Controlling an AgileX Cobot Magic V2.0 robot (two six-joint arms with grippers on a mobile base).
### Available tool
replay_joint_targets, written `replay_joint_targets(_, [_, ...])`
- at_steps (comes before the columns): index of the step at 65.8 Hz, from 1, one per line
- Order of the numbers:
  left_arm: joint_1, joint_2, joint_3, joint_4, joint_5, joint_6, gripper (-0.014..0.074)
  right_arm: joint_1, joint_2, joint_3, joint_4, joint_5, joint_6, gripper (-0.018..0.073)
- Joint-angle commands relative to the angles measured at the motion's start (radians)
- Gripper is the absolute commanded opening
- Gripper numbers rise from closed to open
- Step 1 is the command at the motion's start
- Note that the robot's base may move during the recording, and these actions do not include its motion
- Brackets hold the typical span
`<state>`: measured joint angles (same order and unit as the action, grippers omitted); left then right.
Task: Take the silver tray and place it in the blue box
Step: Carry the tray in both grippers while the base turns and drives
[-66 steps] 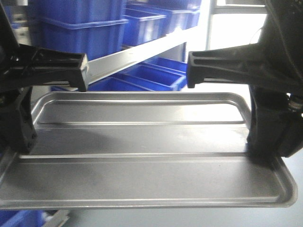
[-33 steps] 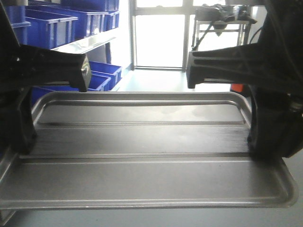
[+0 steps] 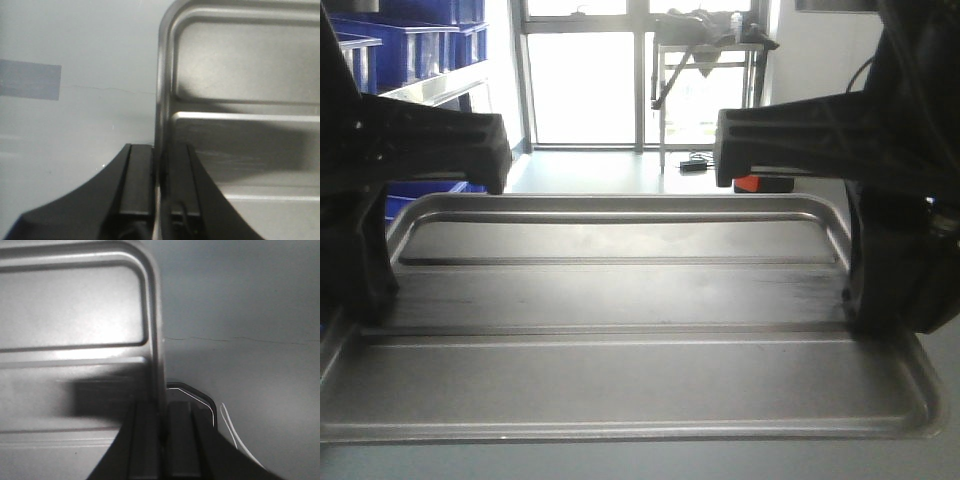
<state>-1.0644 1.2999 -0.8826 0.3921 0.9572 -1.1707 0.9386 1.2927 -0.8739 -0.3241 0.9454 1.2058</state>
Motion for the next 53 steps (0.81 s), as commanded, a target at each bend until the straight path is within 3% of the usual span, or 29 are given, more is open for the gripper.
replay_joint_targets(1, [-0.015,-0.033,-0.027,0.004,-0.056,-0.009,-0.0013,0.001,-0.031,-0.030,-0.028,-0.063,0.006,0.0056])
replay_joint_targets(53, [-0.015,-0.033,-0.027,0.004,-0.056,-0.009,-0.0013,0.001,-0.031,-0.030,-0.028,-0.063,0.006,0.0056])
